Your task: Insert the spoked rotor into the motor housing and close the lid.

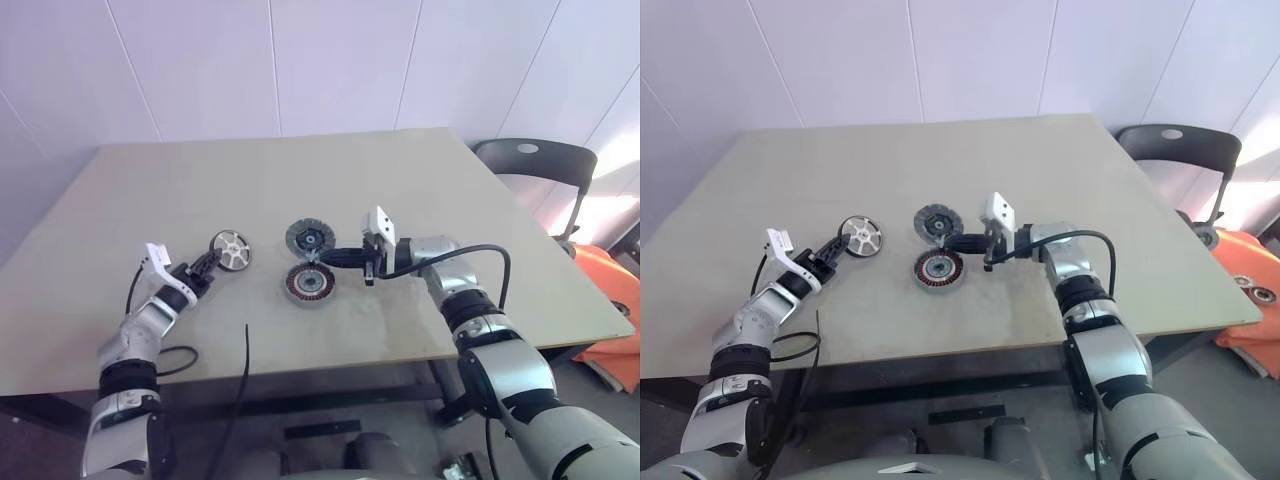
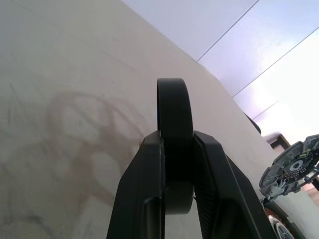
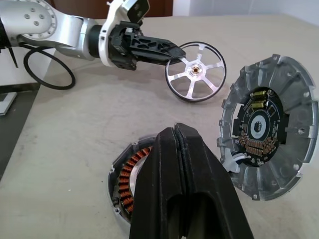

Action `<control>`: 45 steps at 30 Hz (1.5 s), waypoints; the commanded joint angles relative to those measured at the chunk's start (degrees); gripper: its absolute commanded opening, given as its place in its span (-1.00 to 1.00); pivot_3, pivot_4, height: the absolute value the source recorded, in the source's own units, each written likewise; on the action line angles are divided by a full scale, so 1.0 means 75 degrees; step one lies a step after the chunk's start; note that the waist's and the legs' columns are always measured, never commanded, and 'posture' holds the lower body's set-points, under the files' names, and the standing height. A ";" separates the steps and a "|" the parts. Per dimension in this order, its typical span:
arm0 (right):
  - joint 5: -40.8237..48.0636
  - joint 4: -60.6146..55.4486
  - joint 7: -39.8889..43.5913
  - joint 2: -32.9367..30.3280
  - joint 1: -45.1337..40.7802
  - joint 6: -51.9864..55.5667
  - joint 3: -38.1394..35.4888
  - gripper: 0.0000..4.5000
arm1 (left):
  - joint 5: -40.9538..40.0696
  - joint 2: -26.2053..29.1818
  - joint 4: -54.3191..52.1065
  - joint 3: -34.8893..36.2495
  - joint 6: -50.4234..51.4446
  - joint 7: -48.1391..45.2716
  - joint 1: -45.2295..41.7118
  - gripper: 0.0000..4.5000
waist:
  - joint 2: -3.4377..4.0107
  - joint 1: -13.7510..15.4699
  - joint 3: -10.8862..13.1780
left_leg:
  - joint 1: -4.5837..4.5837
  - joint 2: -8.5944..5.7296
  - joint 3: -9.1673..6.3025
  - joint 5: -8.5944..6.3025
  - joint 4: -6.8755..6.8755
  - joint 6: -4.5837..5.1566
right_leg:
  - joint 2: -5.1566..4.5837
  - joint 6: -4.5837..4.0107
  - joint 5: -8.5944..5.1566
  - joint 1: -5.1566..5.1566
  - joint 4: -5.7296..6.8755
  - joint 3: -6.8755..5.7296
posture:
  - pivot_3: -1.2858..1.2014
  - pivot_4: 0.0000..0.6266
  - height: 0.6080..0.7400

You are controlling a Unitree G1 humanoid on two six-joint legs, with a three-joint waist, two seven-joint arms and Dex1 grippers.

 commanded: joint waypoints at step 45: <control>0.0333 -0.1538 0.0952 -0.1280 0.0246 0.1338 -0.0148 -1.00 | -0.4197 -0.1908 -0.4392 -0.0527 0.3315 0.2066 0.1982 -0.79 | -0.0003 0.0015 0.0010 | -0.0005 0.0003 0.0003 0.0001 0.0024 0.0004 | 0.0095 -0.0004 -0.0007 0.0023 -0.0038 0.0034 | 0.03 -1.00 1.00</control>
